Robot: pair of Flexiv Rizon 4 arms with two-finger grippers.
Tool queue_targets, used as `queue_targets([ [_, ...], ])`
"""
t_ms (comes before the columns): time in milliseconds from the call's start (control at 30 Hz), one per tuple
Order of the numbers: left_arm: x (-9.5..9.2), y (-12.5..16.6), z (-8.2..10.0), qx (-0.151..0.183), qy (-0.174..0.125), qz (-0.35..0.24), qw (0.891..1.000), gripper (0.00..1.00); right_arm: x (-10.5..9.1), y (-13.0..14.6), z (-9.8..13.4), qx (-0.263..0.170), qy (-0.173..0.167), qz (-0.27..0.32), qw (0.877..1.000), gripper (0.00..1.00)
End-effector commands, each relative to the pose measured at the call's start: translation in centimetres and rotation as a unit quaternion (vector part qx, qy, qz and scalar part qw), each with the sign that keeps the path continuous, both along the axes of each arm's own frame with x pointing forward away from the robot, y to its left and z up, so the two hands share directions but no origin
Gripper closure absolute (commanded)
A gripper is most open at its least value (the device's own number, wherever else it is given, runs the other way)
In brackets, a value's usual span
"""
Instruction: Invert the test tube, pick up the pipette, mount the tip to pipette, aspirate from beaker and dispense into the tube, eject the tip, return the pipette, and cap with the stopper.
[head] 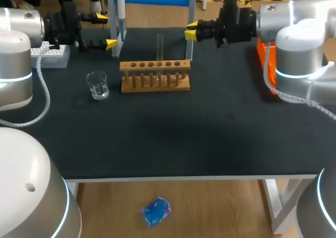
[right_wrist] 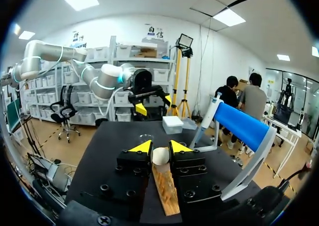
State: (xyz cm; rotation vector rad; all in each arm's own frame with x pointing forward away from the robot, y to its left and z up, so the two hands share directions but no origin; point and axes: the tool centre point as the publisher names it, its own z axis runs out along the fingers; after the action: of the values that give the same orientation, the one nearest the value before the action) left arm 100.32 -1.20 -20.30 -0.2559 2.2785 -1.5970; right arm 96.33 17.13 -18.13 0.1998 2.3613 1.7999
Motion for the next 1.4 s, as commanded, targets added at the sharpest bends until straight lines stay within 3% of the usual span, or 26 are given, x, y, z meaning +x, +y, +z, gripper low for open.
queue_targets([
  [33,0.0,0.1,0.1,0.001,0.001,-0.002,1.000,0.00,0.8,1.2,-0.5,-0.016,0.008,0.000,1.000,1.00],
  [200,0.0,0.1,0.1,0.001,0.001,-0.002,1.000,0.00,2.2,2.5,-0.7,-0.041,0.017,-0.006,0.999,1.00],
  [700,0.0,0.1,0.1,0.001,0.001,-0.002,1.000,0.00,5.3,7.3,-1.0,-0.054,0.023,-0.006,0.998,1.00],
  [1400,0.0,0.1,0.1,0.001,0.001,-0.002,1.000,0.00,6.8,7.8,-2.6,-0.059,0.021,0.015,0.998,1.00],
])
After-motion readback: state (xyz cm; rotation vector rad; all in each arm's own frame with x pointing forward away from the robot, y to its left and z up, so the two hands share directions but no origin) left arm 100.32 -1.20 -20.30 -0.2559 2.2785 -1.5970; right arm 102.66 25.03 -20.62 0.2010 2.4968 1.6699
